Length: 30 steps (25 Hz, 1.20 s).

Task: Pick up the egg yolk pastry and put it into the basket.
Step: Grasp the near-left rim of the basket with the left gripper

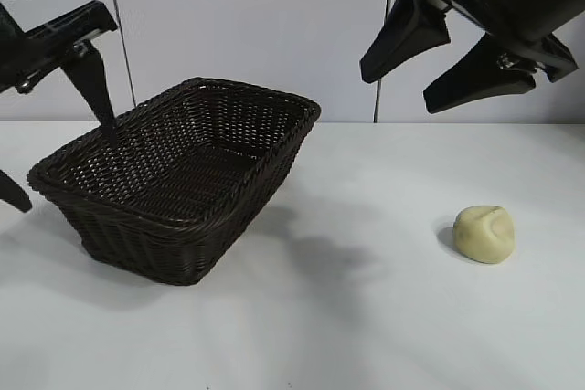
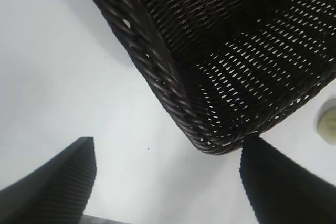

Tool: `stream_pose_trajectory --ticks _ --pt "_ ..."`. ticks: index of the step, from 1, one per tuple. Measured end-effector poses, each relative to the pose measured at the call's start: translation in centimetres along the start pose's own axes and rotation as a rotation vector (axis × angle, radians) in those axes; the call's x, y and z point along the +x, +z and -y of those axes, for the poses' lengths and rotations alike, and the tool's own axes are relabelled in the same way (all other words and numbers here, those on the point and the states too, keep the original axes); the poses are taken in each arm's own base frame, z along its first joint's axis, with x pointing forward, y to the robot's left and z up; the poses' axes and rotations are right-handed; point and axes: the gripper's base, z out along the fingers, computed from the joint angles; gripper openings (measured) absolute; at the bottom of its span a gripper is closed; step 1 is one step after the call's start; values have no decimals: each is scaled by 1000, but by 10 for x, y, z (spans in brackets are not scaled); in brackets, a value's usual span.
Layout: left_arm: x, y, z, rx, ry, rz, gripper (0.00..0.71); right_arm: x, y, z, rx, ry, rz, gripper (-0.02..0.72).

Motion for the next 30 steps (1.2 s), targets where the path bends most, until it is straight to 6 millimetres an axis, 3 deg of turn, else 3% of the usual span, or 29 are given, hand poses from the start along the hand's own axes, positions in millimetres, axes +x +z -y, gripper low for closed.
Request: stream_pose_trajectory --ticks 3,9,15,30 --pt "11 4 9 0 -33 54 553 0 0 0 0 0 0 507" --pt "4 4 5 -56 -124 195 553 0 0 0 0 0 0 507" --pt "1 9 6 -50 -157 208 553 0 0 0 0 -1 0 507" --pt "-14 88 -2 -176 -172 159 551 0 0 1 6 -9 -3 507"
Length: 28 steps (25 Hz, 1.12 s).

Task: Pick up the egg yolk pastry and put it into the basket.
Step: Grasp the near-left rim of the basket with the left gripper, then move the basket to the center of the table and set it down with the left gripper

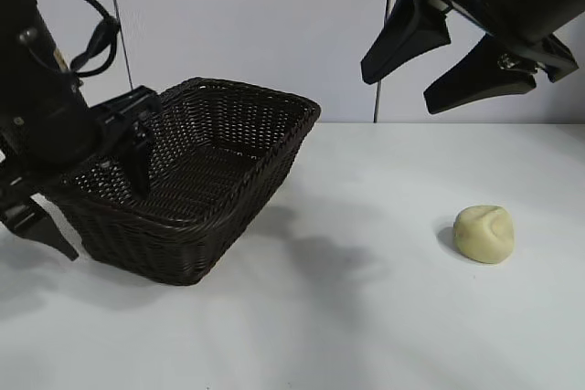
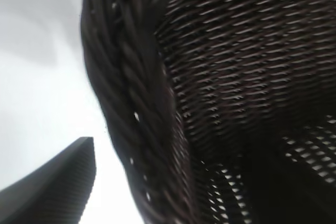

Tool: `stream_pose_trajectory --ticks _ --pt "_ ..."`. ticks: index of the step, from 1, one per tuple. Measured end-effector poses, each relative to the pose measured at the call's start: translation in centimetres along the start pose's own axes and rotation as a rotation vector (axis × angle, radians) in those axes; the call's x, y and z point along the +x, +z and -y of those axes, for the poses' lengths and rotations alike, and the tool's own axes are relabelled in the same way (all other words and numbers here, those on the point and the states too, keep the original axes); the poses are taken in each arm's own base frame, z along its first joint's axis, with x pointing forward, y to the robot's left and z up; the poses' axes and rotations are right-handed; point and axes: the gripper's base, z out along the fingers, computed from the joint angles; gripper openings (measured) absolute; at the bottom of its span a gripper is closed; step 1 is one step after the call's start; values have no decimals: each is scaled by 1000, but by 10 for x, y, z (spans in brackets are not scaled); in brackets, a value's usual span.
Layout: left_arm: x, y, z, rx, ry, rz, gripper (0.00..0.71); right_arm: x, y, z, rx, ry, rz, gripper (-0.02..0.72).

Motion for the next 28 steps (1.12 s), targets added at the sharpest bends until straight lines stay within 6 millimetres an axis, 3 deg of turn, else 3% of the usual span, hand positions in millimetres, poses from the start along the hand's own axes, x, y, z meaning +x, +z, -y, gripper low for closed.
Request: stream_pose_trajectory --ticks 3,10,15,22,28 --pt "0 6 0 -6 0 -2 498 0 0 0 5 -7 -2 507" --pt "0 5 1 1 -4 0 252 0 0 1 8 -13 -5 507" --pt "-1 5 3 16 -51 4 113 0 0 1 8 -13 -5 507" --pt "-5 4 3 29 -86 -5 101 0 0 1 11 -17 -6 507" --pt "-25 -10 -4 50 -70 -59 98 1 0 1 16 -25 -8 507"
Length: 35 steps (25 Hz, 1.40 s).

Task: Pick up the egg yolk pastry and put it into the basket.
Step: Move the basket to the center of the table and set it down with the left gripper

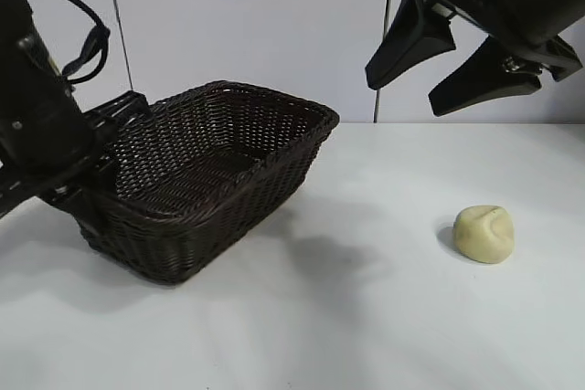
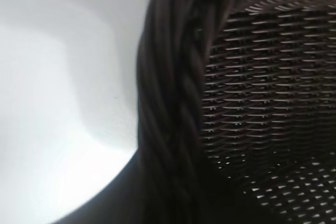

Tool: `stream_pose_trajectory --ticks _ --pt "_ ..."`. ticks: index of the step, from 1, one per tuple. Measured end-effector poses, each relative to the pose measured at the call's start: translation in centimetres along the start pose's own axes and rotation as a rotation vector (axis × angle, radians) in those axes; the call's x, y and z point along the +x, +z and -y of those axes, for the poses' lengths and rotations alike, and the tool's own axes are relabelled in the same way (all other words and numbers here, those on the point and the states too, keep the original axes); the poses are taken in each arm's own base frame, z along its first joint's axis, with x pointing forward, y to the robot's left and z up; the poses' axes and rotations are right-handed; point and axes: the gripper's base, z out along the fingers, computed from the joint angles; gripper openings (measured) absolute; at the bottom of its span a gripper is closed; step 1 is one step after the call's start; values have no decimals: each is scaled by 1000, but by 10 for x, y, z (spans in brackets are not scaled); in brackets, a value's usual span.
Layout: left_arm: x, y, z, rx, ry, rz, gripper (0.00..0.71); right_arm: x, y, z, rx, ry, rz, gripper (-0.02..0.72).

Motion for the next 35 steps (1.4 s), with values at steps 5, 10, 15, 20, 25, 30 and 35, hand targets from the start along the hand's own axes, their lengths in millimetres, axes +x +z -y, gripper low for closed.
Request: stream_pose_trajectory --ticks 5,10,15,20,25,30,35 --pt "-10 -11 3 40 141 -84 98 0 0 0 0 0 0 507" --pt "-13 -21 12 78 350 -116 98 0 0 0 0 0 1 507" --pt "-16 -34 25 110 538 -110 98 0 0 0 1 -1 0 507" --pt "-17 -42 32 128 691 -107 98 0 0 0 -1 -1 -4 507" --pt "-20 -31 42 87 838 -190 98 2 0 -1 -9 -1 -24 507" --pt "-26 -10 53 50 975 -264 98 2 0 -1 -10 -1 -27 507" --pt "-30 4 57 44 1003 -274 98 2 0 -1 -10 -1 -27 507"
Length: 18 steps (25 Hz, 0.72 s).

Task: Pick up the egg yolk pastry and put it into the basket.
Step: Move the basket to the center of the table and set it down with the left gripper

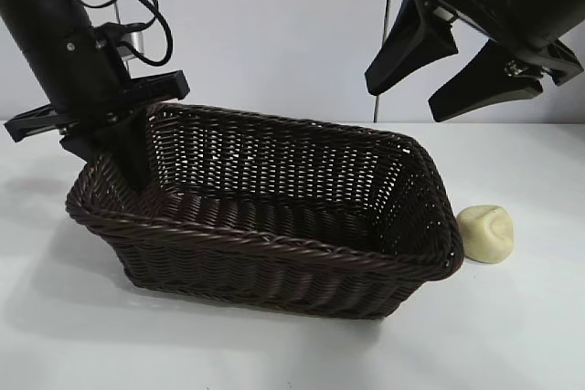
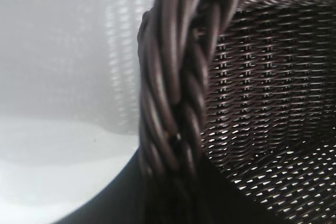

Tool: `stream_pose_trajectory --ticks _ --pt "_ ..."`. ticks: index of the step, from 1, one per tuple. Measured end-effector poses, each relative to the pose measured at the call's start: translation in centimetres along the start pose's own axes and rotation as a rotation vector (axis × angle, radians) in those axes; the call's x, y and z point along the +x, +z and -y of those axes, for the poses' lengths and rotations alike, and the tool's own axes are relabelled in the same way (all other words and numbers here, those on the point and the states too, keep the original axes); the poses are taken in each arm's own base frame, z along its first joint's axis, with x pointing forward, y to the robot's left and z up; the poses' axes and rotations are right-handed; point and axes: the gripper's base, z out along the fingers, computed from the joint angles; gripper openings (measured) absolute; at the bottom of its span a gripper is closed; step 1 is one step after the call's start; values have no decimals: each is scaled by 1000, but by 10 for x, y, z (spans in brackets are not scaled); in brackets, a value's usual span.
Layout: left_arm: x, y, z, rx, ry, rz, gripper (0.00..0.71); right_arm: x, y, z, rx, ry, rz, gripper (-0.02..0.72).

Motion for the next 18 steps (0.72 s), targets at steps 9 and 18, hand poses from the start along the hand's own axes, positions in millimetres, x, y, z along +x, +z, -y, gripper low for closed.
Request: stream_pose_trajectory --ticks 9,18 --pt "-2 6 -2 -2 -3 1 97 0 0 0 -2 0 -4 507" --pt "-3 7 -2 0 -50 15 97 1 0 0 -3 0 -6 507"
